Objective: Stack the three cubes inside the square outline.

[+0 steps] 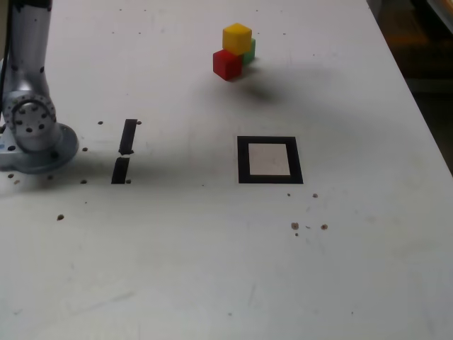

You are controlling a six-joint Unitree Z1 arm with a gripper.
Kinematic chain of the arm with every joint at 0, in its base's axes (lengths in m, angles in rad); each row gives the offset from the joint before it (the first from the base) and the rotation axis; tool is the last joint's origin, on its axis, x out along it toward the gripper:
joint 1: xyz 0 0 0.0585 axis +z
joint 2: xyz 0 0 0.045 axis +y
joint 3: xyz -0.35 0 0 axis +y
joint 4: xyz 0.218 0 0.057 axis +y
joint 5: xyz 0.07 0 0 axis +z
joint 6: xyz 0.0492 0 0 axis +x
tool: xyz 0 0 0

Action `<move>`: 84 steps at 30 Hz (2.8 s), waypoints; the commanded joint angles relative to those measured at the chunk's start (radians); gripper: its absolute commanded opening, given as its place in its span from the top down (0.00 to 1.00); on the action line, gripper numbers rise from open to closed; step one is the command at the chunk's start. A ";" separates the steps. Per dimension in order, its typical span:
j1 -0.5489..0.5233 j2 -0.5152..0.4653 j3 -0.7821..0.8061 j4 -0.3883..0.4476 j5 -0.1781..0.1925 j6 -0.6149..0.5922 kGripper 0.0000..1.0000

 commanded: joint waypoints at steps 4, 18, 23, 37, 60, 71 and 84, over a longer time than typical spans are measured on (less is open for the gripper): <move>0.040 0.037 0.081 -0.068 0.014 0.012 0.03; 0.069 0.097 0.298 -0.289 0.045 0.017 0.09; 0.071 0.109 0.309 -0.326 0.049 0.018 0.11; 0.080 0.133 0.306 -0.346 0.048 0.010 0.43; -0.210 0.047 0.252 -0.222 -0.075 -0.224 0.79; -0.256 0.154 0.343 -0.354 -0.086 -0.323 0.79; -0.256 0.164 0.389 -0.385 -0.055 -0.343 0.17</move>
